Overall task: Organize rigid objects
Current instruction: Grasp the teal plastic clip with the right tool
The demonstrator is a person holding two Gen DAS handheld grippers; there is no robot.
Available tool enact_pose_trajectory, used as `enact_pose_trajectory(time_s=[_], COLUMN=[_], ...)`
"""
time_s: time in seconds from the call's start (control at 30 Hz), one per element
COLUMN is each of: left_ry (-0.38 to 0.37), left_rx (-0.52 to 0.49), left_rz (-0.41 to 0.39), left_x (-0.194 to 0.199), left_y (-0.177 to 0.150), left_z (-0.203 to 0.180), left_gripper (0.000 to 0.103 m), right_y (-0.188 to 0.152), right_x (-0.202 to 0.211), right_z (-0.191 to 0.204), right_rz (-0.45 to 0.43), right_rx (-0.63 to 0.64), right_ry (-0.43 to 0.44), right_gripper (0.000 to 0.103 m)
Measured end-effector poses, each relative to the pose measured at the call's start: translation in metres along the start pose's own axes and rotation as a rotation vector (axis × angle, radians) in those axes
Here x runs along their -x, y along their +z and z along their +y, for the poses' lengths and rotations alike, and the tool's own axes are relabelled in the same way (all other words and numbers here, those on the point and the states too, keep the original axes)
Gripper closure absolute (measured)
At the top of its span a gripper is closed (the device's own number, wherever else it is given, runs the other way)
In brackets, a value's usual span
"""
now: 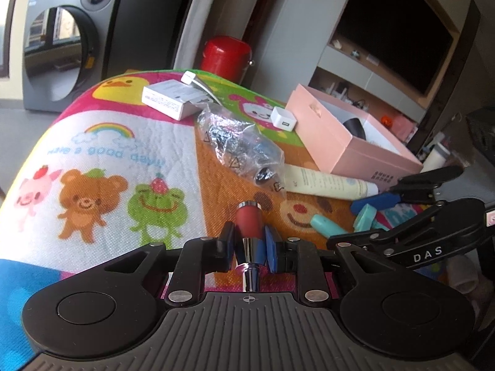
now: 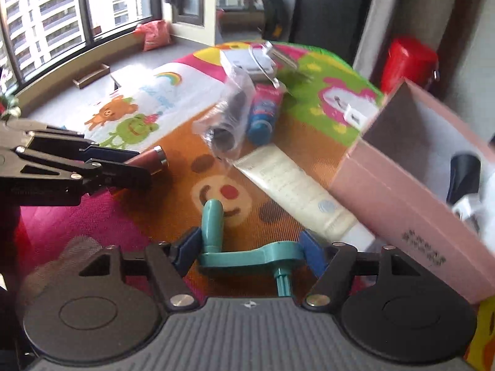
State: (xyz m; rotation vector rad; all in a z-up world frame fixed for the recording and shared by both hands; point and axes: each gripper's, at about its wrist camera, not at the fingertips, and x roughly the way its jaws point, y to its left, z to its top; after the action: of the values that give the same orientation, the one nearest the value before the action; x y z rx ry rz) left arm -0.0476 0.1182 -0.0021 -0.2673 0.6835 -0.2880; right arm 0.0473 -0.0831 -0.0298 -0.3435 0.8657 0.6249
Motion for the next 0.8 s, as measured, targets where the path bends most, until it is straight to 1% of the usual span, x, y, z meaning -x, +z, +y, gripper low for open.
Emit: enact_pose_trajectory(time_s=[0.07, 0.23, 0.3, 0.43, 0.67, 0.8], left_ry=[-0.019, -0.032, -0.04, -0.052, -0.065, -0.058], left_rx=[0.023, 0.037, 0.045, 0.063, 0.077, 0.072], left_rz=[-0.002, -0.01, -0.013, -0.015, -0.017, -0.016], left_x=[-0.001, -0.001, 0.0, 0.0, 0.0, 0.0], left_y=[0.0, -0.002, -0.003, -0.003, -0.004, -0.004], left_z=[0.003, 0.005, 0.006, 0.009, 0.011, 0.009], left_gripper=[0.079, 0.079, 0.079, 0.079, 0.079, 0.079], right_y=[0.007, 0.016, 0.018, 0.021, 0.024, 0.021], right_x=[-0.002, -0.004, -0.004, -0.007, -0.009, -0.008], right_z=[0.0, 0.012, 0.012, 0.006, 0.005, 0.001], right_rz=[0.032, 0.056, 0.065, 0.086, 0.098, 0.084], right_rx=[0.006, 0.162, 0.187, 0.165, 0.171, 0.119], right_ry=[0.005, -0.007, 0.0, 0.029, 0.035, 0.044], right_gripper=[0.033, 0.034, 0.034, 0.033, 0.033, 0.034])
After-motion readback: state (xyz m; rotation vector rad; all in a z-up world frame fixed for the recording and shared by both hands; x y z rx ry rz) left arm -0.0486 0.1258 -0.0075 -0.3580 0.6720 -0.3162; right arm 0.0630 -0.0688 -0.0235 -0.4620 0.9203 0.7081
